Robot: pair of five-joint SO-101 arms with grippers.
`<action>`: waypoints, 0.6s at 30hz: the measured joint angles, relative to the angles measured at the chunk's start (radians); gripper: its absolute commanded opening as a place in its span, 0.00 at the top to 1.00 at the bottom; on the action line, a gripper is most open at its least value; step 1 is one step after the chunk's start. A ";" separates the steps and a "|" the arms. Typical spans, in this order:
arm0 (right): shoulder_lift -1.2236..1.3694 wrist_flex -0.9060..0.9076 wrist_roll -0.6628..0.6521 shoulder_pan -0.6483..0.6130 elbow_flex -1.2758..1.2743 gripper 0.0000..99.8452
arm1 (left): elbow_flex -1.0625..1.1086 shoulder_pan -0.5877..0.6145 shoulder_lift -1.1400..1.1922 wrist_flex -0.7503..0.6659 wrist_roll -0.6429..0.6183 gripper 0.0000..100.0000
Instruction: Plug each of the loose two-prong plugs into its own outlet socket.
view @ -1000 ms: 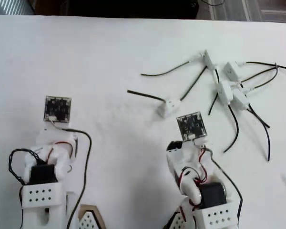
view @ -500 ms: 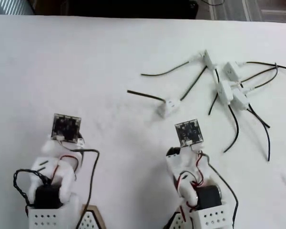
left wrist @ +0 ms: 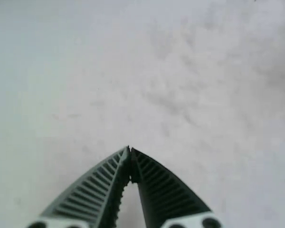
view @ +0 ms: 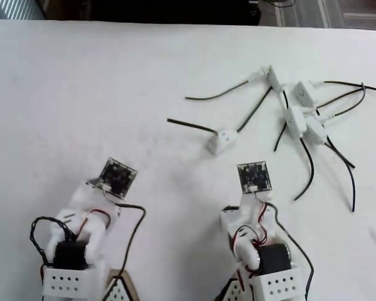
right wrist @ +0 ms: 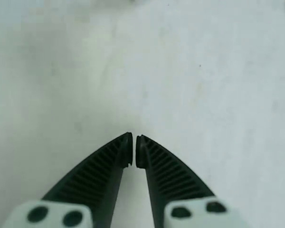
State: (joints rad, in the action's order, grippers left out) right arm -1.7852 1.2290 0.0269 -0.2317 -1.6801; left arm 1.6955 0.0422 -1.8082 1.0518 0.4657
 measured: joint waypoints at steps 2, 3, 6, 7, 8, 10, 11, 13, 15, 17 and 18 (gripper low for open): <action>0.000 0.023 0.003 0.002 0.000 0.98 | 0.000 0.000 0.000 0.049 -0.002 0.98; 0.000 0.026 0.003 0.008 0.000 0.98 | 0.000 0.000 0.000 0.081 -0.005 0.98; 0.000 0.031 0.003 0.011 0.000 0.98 | 0.000 0.000 0.000 0.137 -0.032 0.98; 0.000 0.031 0.003 0.008 0.000 0.98 | 0.000 0.000 0.000 0.143 -0.041 0.98; 0.000 0.031 0.003 0.008 0.000 0.98 | 0.000 0.000 0.000 0.149 -0.048 0.98; 0.000 0.031 0.003 0.008 0.000 0.98 | 0.000 0.000 0.000 0.153 -0.057 0.98; 0.000 0.031 0.003 0.008 0.000 0.98 | 0.000 0.000 0.000 0.153 -0.058 0.98; 0.000 0.031 0.003 0.008 0.000 0.98 | 0.000 0.000 0.000 0.153 -0.058 0.98; 0.000 0.031 0.003 0.008 0.000 0.98 | 0.000 0.000 0.000 0.153 -0.058 0.98; 0.000 0.031 0.003 0.008 0.000 0.98 | 0.000 0.000 0.000 0.153 -0.058 0.98; 0.000 0.031 0.003 0.008 0.000 0.98 | 0.000 0.000 0.000 0.153 -0.058 0.98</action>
State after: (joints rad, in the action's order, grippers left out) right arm -1.7852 1.2597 0.0299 -0.2240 -1.6801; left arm 1.6955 0.0422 -1.8082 1.2052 0.4074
